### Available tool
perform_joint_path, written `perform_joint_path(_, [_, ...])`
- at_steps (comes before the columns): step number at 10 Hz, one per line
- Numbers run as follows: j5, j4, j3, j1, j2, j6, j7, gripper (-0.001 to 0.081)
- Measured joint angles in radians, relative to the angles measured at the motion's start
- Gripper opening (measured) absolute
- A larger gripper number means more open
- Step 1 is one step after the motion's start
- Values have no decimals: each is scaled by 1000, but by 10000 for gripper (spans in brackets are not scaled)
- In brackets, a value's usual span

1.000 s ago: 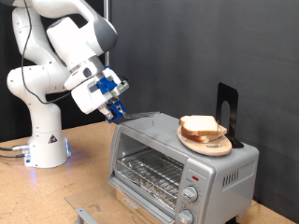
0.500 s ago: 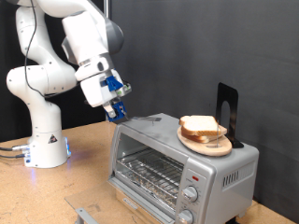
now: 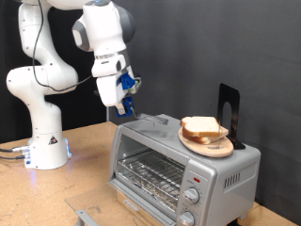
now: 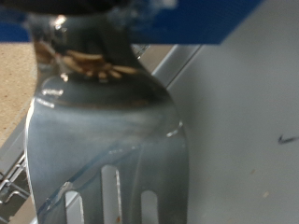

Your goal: Make a piece of toast with the oven

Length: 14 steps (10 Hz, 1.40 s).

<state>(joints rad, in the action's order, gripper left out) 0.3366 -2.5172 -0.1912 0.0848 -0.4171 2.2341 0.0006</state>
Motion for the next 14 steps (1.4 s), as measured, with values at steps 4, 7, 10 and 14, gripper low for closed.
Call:
perform_joint_path(4, [-95, 79, -38, 4, 91, 14, 101, 400])
perform_joint_path(7, [-96, 88, -56, 2, 104, 56, 102, 400])
perform_joint_path(10, [-92, 81, -60, -6, 84, 75, 89, 400])
perform_joint_path(14, [-84, 67, -60, -8, 54, 80, 96, 400])
